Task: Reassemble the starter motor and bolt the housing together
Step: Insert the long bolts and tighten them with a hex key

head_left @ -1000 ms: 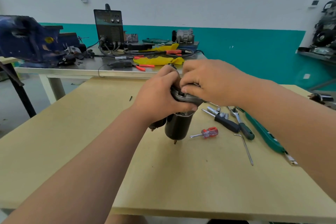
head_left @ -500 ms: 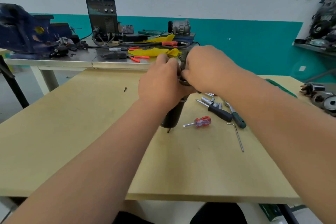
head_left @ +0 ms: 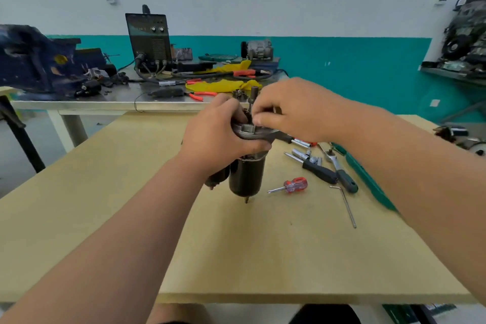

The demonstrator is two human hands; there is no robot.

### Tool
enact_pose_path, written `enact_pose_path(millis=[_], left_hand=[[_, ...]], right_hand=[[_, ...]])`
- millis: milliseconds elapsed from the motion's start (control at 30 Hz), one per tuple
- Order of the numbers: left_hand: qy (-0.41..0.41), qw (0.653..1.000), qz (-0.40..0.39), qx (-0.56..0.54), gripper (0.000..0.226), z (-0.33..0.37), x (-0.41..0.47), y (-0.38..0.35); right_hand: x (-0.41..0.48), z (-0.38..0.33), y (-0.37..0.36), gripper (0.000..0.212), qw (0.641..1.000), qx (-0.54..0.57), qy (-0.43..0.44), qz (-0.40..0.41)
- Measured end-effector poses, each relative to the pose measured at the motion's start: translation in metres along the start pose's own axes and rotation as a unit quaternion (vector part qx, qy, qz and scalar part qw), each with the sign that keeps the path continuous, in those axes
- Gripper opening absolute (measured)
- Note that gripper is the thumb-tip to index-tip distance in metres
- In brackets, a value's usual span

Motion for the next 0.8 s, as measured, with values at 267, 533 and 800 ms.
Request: enact_pose_path(millis=[267,533,800], left_hand=[[-0.069,0.995,-0.049,-0.043,0.060,0.019,0.005,-0.009],[-0.060,0.993,-0.094,-0.049,0.069,0.020,0.015,-0.019],[0.016,0.998,0.000,0.064,0.062,0.021,0.015,-0.023]], right_hand=[[0.000,-0.001,-0.007,0.019,0.999,-0.032,0.044,-0.006],[0.002,0.000,-0.006,0.026,0.987,-0.152,0.046,-0.034],[0.008,0.015,-0.001,0.023,0.987,-0.121,-0.095,-0.037]])
Point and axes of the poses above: each hand's wrist, its own x-axis towards the middle knuckle, its own y-axis out of the back of the hand, z = x × y, the point moved 10 cm from there along x, towards the middle knuckle, and after that the axes turned 4 degrees about y, right-handed, at the moved point
